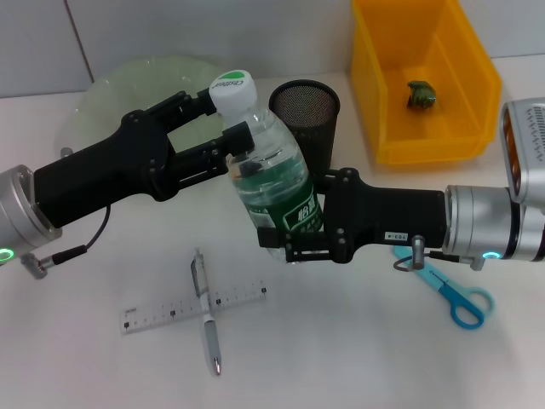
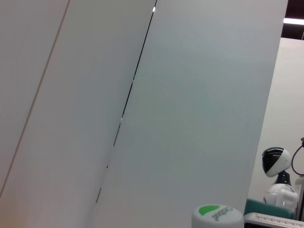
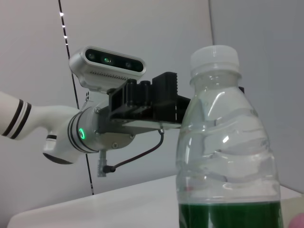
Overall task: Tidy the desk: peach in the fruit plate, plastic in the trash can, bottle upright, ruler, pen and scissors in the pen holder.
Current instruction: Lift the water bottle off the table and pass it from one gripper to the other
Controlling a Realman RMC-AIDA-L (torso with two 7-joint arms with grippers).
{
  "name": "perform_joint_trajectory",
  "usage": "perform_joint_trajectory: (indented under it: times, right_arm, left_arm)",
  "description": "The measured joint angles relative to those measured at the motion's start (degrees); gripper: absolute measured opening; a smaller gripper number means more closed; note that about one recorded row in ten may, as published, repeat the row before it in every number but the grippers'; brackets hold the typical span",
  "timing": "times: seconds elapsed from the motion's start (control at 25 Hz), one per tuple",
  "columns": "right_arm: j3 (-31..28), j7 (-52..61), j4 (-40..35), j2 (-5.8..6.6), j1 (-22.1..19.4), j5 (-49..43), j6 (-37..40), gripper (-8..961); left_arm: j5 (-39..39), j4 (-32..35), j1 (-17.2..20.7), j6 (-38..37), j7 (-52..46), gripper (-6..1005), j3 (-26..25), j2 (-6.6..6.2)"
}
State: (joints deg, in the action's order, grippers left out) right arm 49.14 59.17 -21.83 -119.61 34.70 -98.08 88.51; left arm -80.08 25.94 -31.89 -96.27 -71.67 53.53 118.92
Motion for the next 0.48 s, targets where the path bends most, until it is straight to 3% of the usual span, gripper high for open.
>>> perform_joint_trajectory:
  times: [0.48]
  right_arm:
    - [0.10,-0.09,1.17,-0.01,0.61,0.01,0.05,804]
  left_arm:
    - [0.59,-0.67,-0.38,-0.46,0.86,800,0.08,0.09]
